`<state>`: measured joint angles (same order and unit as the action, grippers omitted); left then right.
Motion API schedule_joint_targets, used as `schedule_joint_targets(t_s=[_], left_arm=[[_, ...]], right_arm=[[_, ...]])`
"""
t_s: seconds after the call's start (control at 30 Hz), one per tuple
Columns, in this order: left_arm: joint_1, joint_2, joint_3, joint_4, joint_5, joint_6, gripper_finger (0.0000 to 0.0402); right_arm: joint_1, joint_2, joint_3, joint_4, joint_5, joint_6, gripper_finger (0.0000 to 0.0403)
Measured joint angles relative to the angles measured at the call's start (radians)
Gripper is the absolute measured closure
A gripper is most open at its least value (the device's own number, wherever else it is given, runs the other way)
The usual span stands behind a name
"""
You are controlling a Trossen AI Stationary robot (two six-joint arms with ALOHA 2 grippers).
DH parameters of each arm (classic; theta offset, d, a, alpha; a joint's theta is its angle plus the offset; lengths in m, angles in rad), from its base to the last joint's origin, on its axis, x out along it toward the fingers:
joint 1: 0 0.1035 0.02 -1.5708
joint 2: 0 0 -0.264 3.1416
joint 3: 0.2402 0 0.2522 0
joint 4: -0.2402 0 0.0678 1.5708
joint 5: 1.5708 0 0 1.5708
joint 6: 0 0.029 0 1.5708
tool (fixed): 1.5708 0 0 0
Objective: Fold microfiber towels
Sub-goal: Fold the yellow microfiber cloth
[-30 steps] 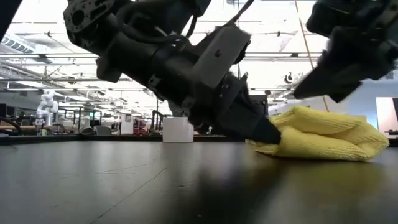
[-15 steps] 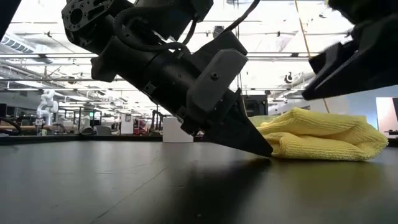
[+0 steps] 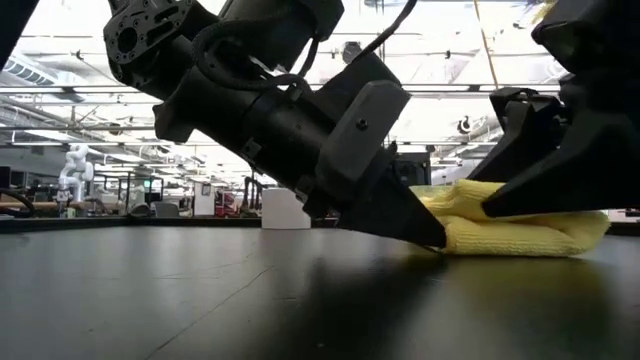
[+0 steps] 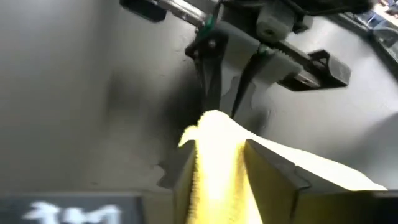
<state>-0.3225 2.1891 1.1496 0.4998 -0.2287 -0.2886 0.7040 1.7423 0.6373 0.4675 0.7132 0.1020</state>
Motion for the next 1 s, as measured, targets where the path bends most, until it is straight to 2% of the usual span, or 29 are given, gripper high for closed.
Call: schedule_joint_targets(t_s=[0.27, 0.5, 0.77, 1.0], left_arm=[[0.0, 0.0, 0.0, 0.026, 0.0, 0.0, 0.0382], [0.0, 0.0, 0.0, 0.043, 0.0, 0.014, 0.0398], [-0.001, -0.001, 0.0, 0.039, 0.009, 0.022, 0.0379], [-0.007, -0.074, 0.0, -0.091, 0.046, 0.02, 0.0378]], right_arm=[[0.0, -0.023, 0.027, 0.033, 0.024, -0.039, 0.0392], [-0.032, -0.009, 0.027, 0.051, 0.017, 0.064, 0.0387], [-0.048, 0.028, 0.027, 0.053, -0.063, 0.113, 0.0398], [-0.048, 0.03, 0.026, 0.052, -0.064, 0.122, 0.0382]])
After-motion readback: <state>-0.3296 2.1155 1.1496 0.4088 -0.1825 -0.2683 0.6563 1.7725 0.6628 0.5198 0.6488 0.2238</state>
